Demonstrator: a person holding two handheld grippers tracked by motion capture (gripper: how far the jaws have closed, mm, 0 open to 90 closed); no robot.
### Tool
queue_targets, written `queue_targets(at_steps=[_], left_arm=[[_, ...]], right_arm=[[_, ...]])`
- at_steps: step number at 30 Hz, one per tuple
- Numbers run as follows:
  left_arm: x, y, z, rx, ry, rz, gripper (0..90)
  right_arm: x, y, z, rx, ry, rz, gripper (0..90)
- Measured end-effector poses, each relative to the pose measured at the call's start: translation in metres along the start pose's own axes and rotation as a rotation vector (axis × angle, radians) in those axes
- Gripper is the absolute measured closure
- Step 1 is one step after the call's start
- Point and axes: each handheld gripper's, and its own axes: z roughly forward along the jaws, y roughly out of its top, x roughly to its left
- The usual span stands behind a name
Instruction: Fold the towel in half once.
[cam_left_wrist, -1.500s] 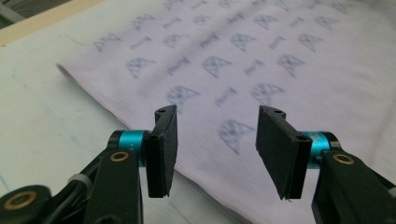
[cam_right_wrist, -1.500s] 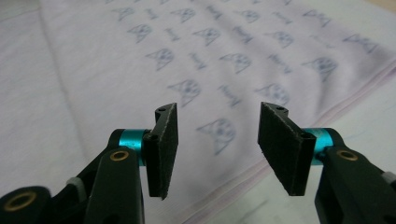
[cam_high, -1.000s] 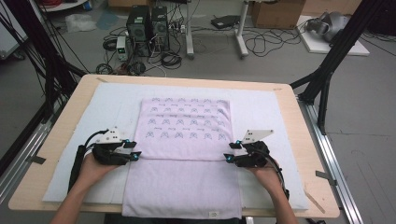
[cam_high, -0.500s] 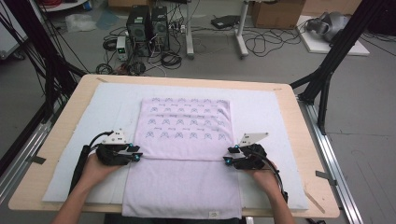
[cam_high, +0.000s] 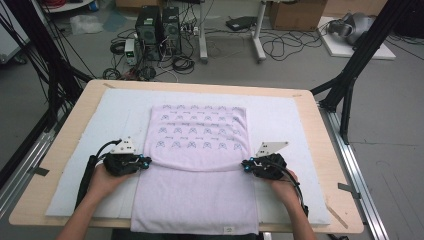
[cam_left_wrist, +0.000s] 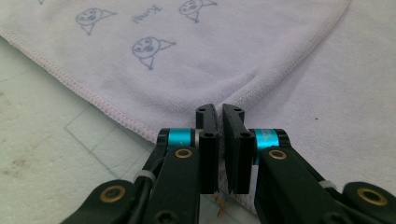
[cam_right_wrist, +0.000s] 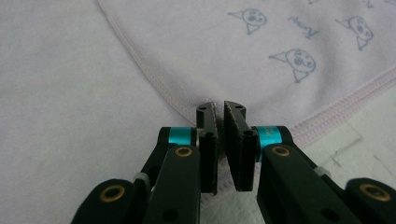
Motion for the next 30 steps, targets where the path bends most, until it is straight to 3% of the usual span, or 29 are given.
queue_targets(at_steps=[11, 17, 23, 25, 28, 30], left_arm=[[0.002, 0.015, -0.020, -0.059, 0.005, -0.040, 85.2], [-0.005, 0.033, -0.048, -0.100, 0.010, -0.010, 85.2], [-0.028, 0.027, -0.077, -0.102, -0.002, 0.043, 85.3], [-0.040, 0.017, -0.085, -0.105, -0.016, 0.046, 85.3], [-0.064, -0.003, -0.094, -0.108, -0.030, 0.094, 84.6], [-0.075, -0.014, -0.095, -0.090, -0.047, 0.106, 76.5]], right_arm=[[0.002, 0.013, -0.019, -0.058, 0.016, -0.020, 85.0], [0.011, 0.027, -0.042, -0.087, 0.011, -0.064, 85.0], [0.034, 0.032, -0.063, -0.120, 0.041, -0.106, 85.1], [0.046, 0.027, -0.068, -0.116, 0.060, -0.114, 85.2], [0.068, 0.011, -0.077, -0.127, 0.107, -0.105, 85.4], [0.080, 0.001, -0.079, -0.118, 0.142, -0.110, 79.1]])
